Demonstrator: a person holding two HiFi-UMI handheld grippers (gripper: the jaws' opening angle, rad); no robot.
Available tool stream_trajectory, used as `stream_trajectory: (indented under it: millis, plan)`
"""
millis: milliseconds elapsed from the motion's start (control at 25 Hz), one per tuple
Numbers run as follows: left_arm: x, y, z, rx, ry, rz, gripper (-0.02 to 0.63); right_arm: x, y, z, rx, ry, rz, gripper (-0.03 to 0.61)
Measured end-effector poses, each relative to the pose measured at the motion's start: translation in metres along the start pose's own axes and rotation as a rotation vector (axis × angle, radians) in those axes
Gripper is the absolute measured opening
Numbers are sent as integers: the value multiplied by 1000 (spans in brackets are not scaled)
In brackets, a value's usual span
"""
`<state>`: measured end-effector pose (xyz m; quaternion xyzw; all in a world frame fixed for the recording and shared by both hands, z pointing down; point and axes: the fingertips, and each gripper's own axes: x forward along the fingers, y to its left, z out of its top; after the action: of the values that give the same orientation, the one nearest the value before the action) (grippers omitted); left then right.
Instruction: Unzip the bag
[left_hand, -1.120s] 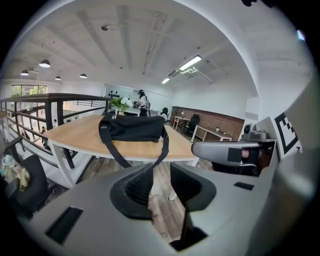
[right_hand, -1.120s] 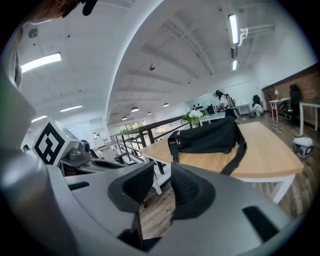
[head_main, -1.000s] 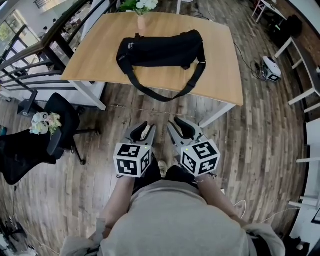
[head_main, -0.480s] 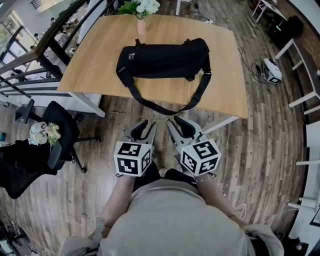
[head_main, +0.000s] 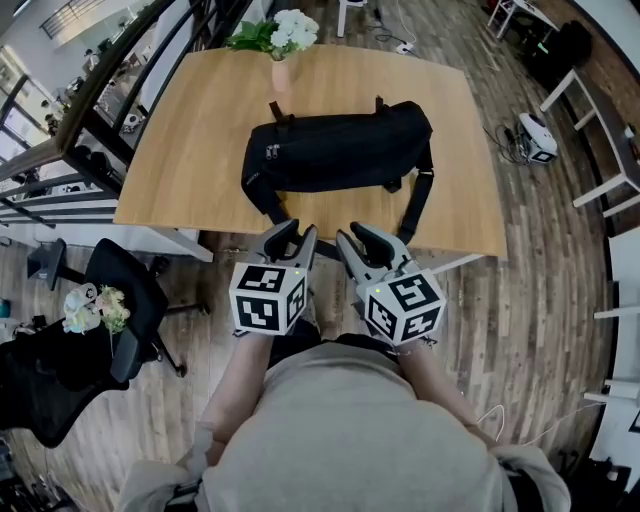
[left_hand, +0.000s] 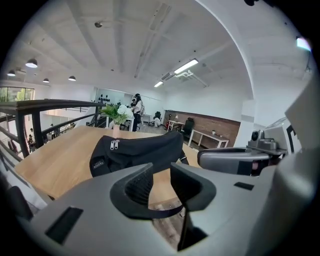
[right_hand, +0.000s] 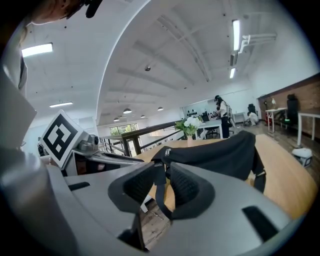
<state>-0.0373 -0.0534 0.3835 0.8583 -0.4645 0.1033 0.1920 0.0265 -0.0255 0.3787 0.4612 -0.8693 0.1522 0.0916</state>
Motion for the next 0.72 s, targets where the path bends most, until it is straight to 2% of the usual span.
stream_trajectory:
  millis: [280,720]
  plan:
    - [19,51,34,13,-25,-9,120,62,3,26,-17,-16,2,93]
    - [34,93,19,-59,32,-12,110,101,4,18,-1,45,-2,74]
